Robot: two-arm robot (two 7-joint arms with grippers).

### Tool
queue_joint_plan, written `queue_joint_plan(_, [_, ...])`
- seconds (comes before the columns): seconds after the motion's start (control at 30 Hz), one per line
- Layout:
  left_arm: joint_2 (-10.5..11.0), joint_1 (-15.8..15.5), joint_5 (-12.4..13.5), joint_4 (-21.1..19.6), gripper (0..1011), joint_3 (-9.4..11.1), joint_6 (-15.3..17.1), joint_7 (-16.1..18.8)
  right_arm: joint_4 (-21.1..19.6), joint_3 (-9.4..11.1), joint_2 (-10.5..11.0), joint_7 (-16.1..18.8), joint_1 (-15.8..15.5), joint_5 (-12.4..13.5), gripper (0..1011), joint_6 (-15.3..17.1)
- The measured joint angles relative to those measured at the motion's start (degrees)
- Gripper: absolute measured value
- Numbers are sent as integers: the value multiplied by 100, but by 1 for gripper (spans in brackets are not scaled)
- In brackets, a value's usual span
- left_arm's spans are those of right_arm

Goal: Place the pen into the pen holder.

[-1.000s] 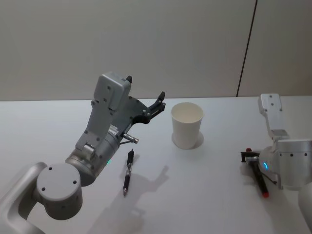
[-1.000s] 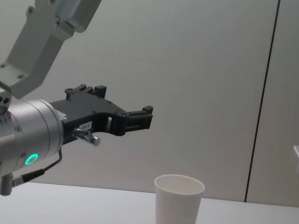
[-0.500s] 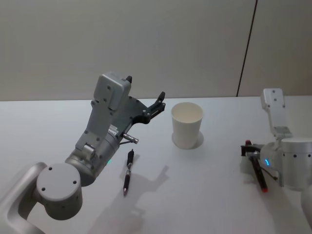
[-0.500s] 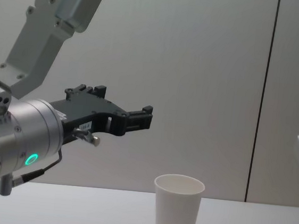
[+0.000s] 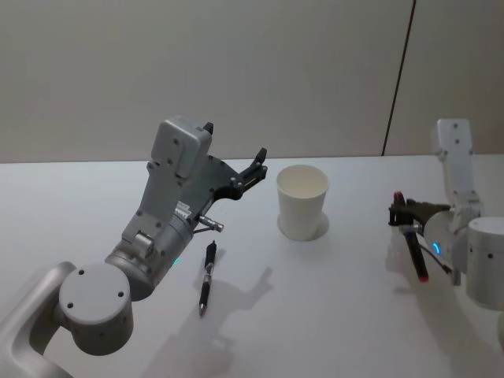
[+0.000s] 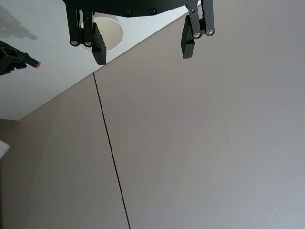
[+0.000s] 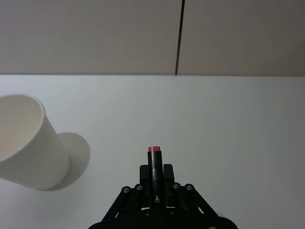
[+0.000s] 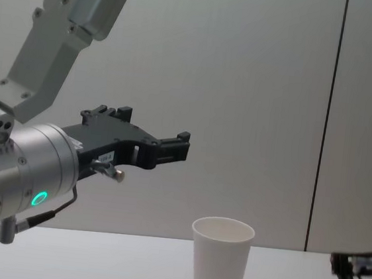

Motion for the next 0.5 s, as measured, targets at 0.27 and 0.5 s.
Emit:
queue_joint_plan(0.27, [0,0,0,0,1000,0,0,0,-250,6,24,184,-95,-3,158,-507])
queue_joint_plan(0.5, [0,0,0,0,1000,0,0,0,-418,6,23,385,-130,77,158,-1096])
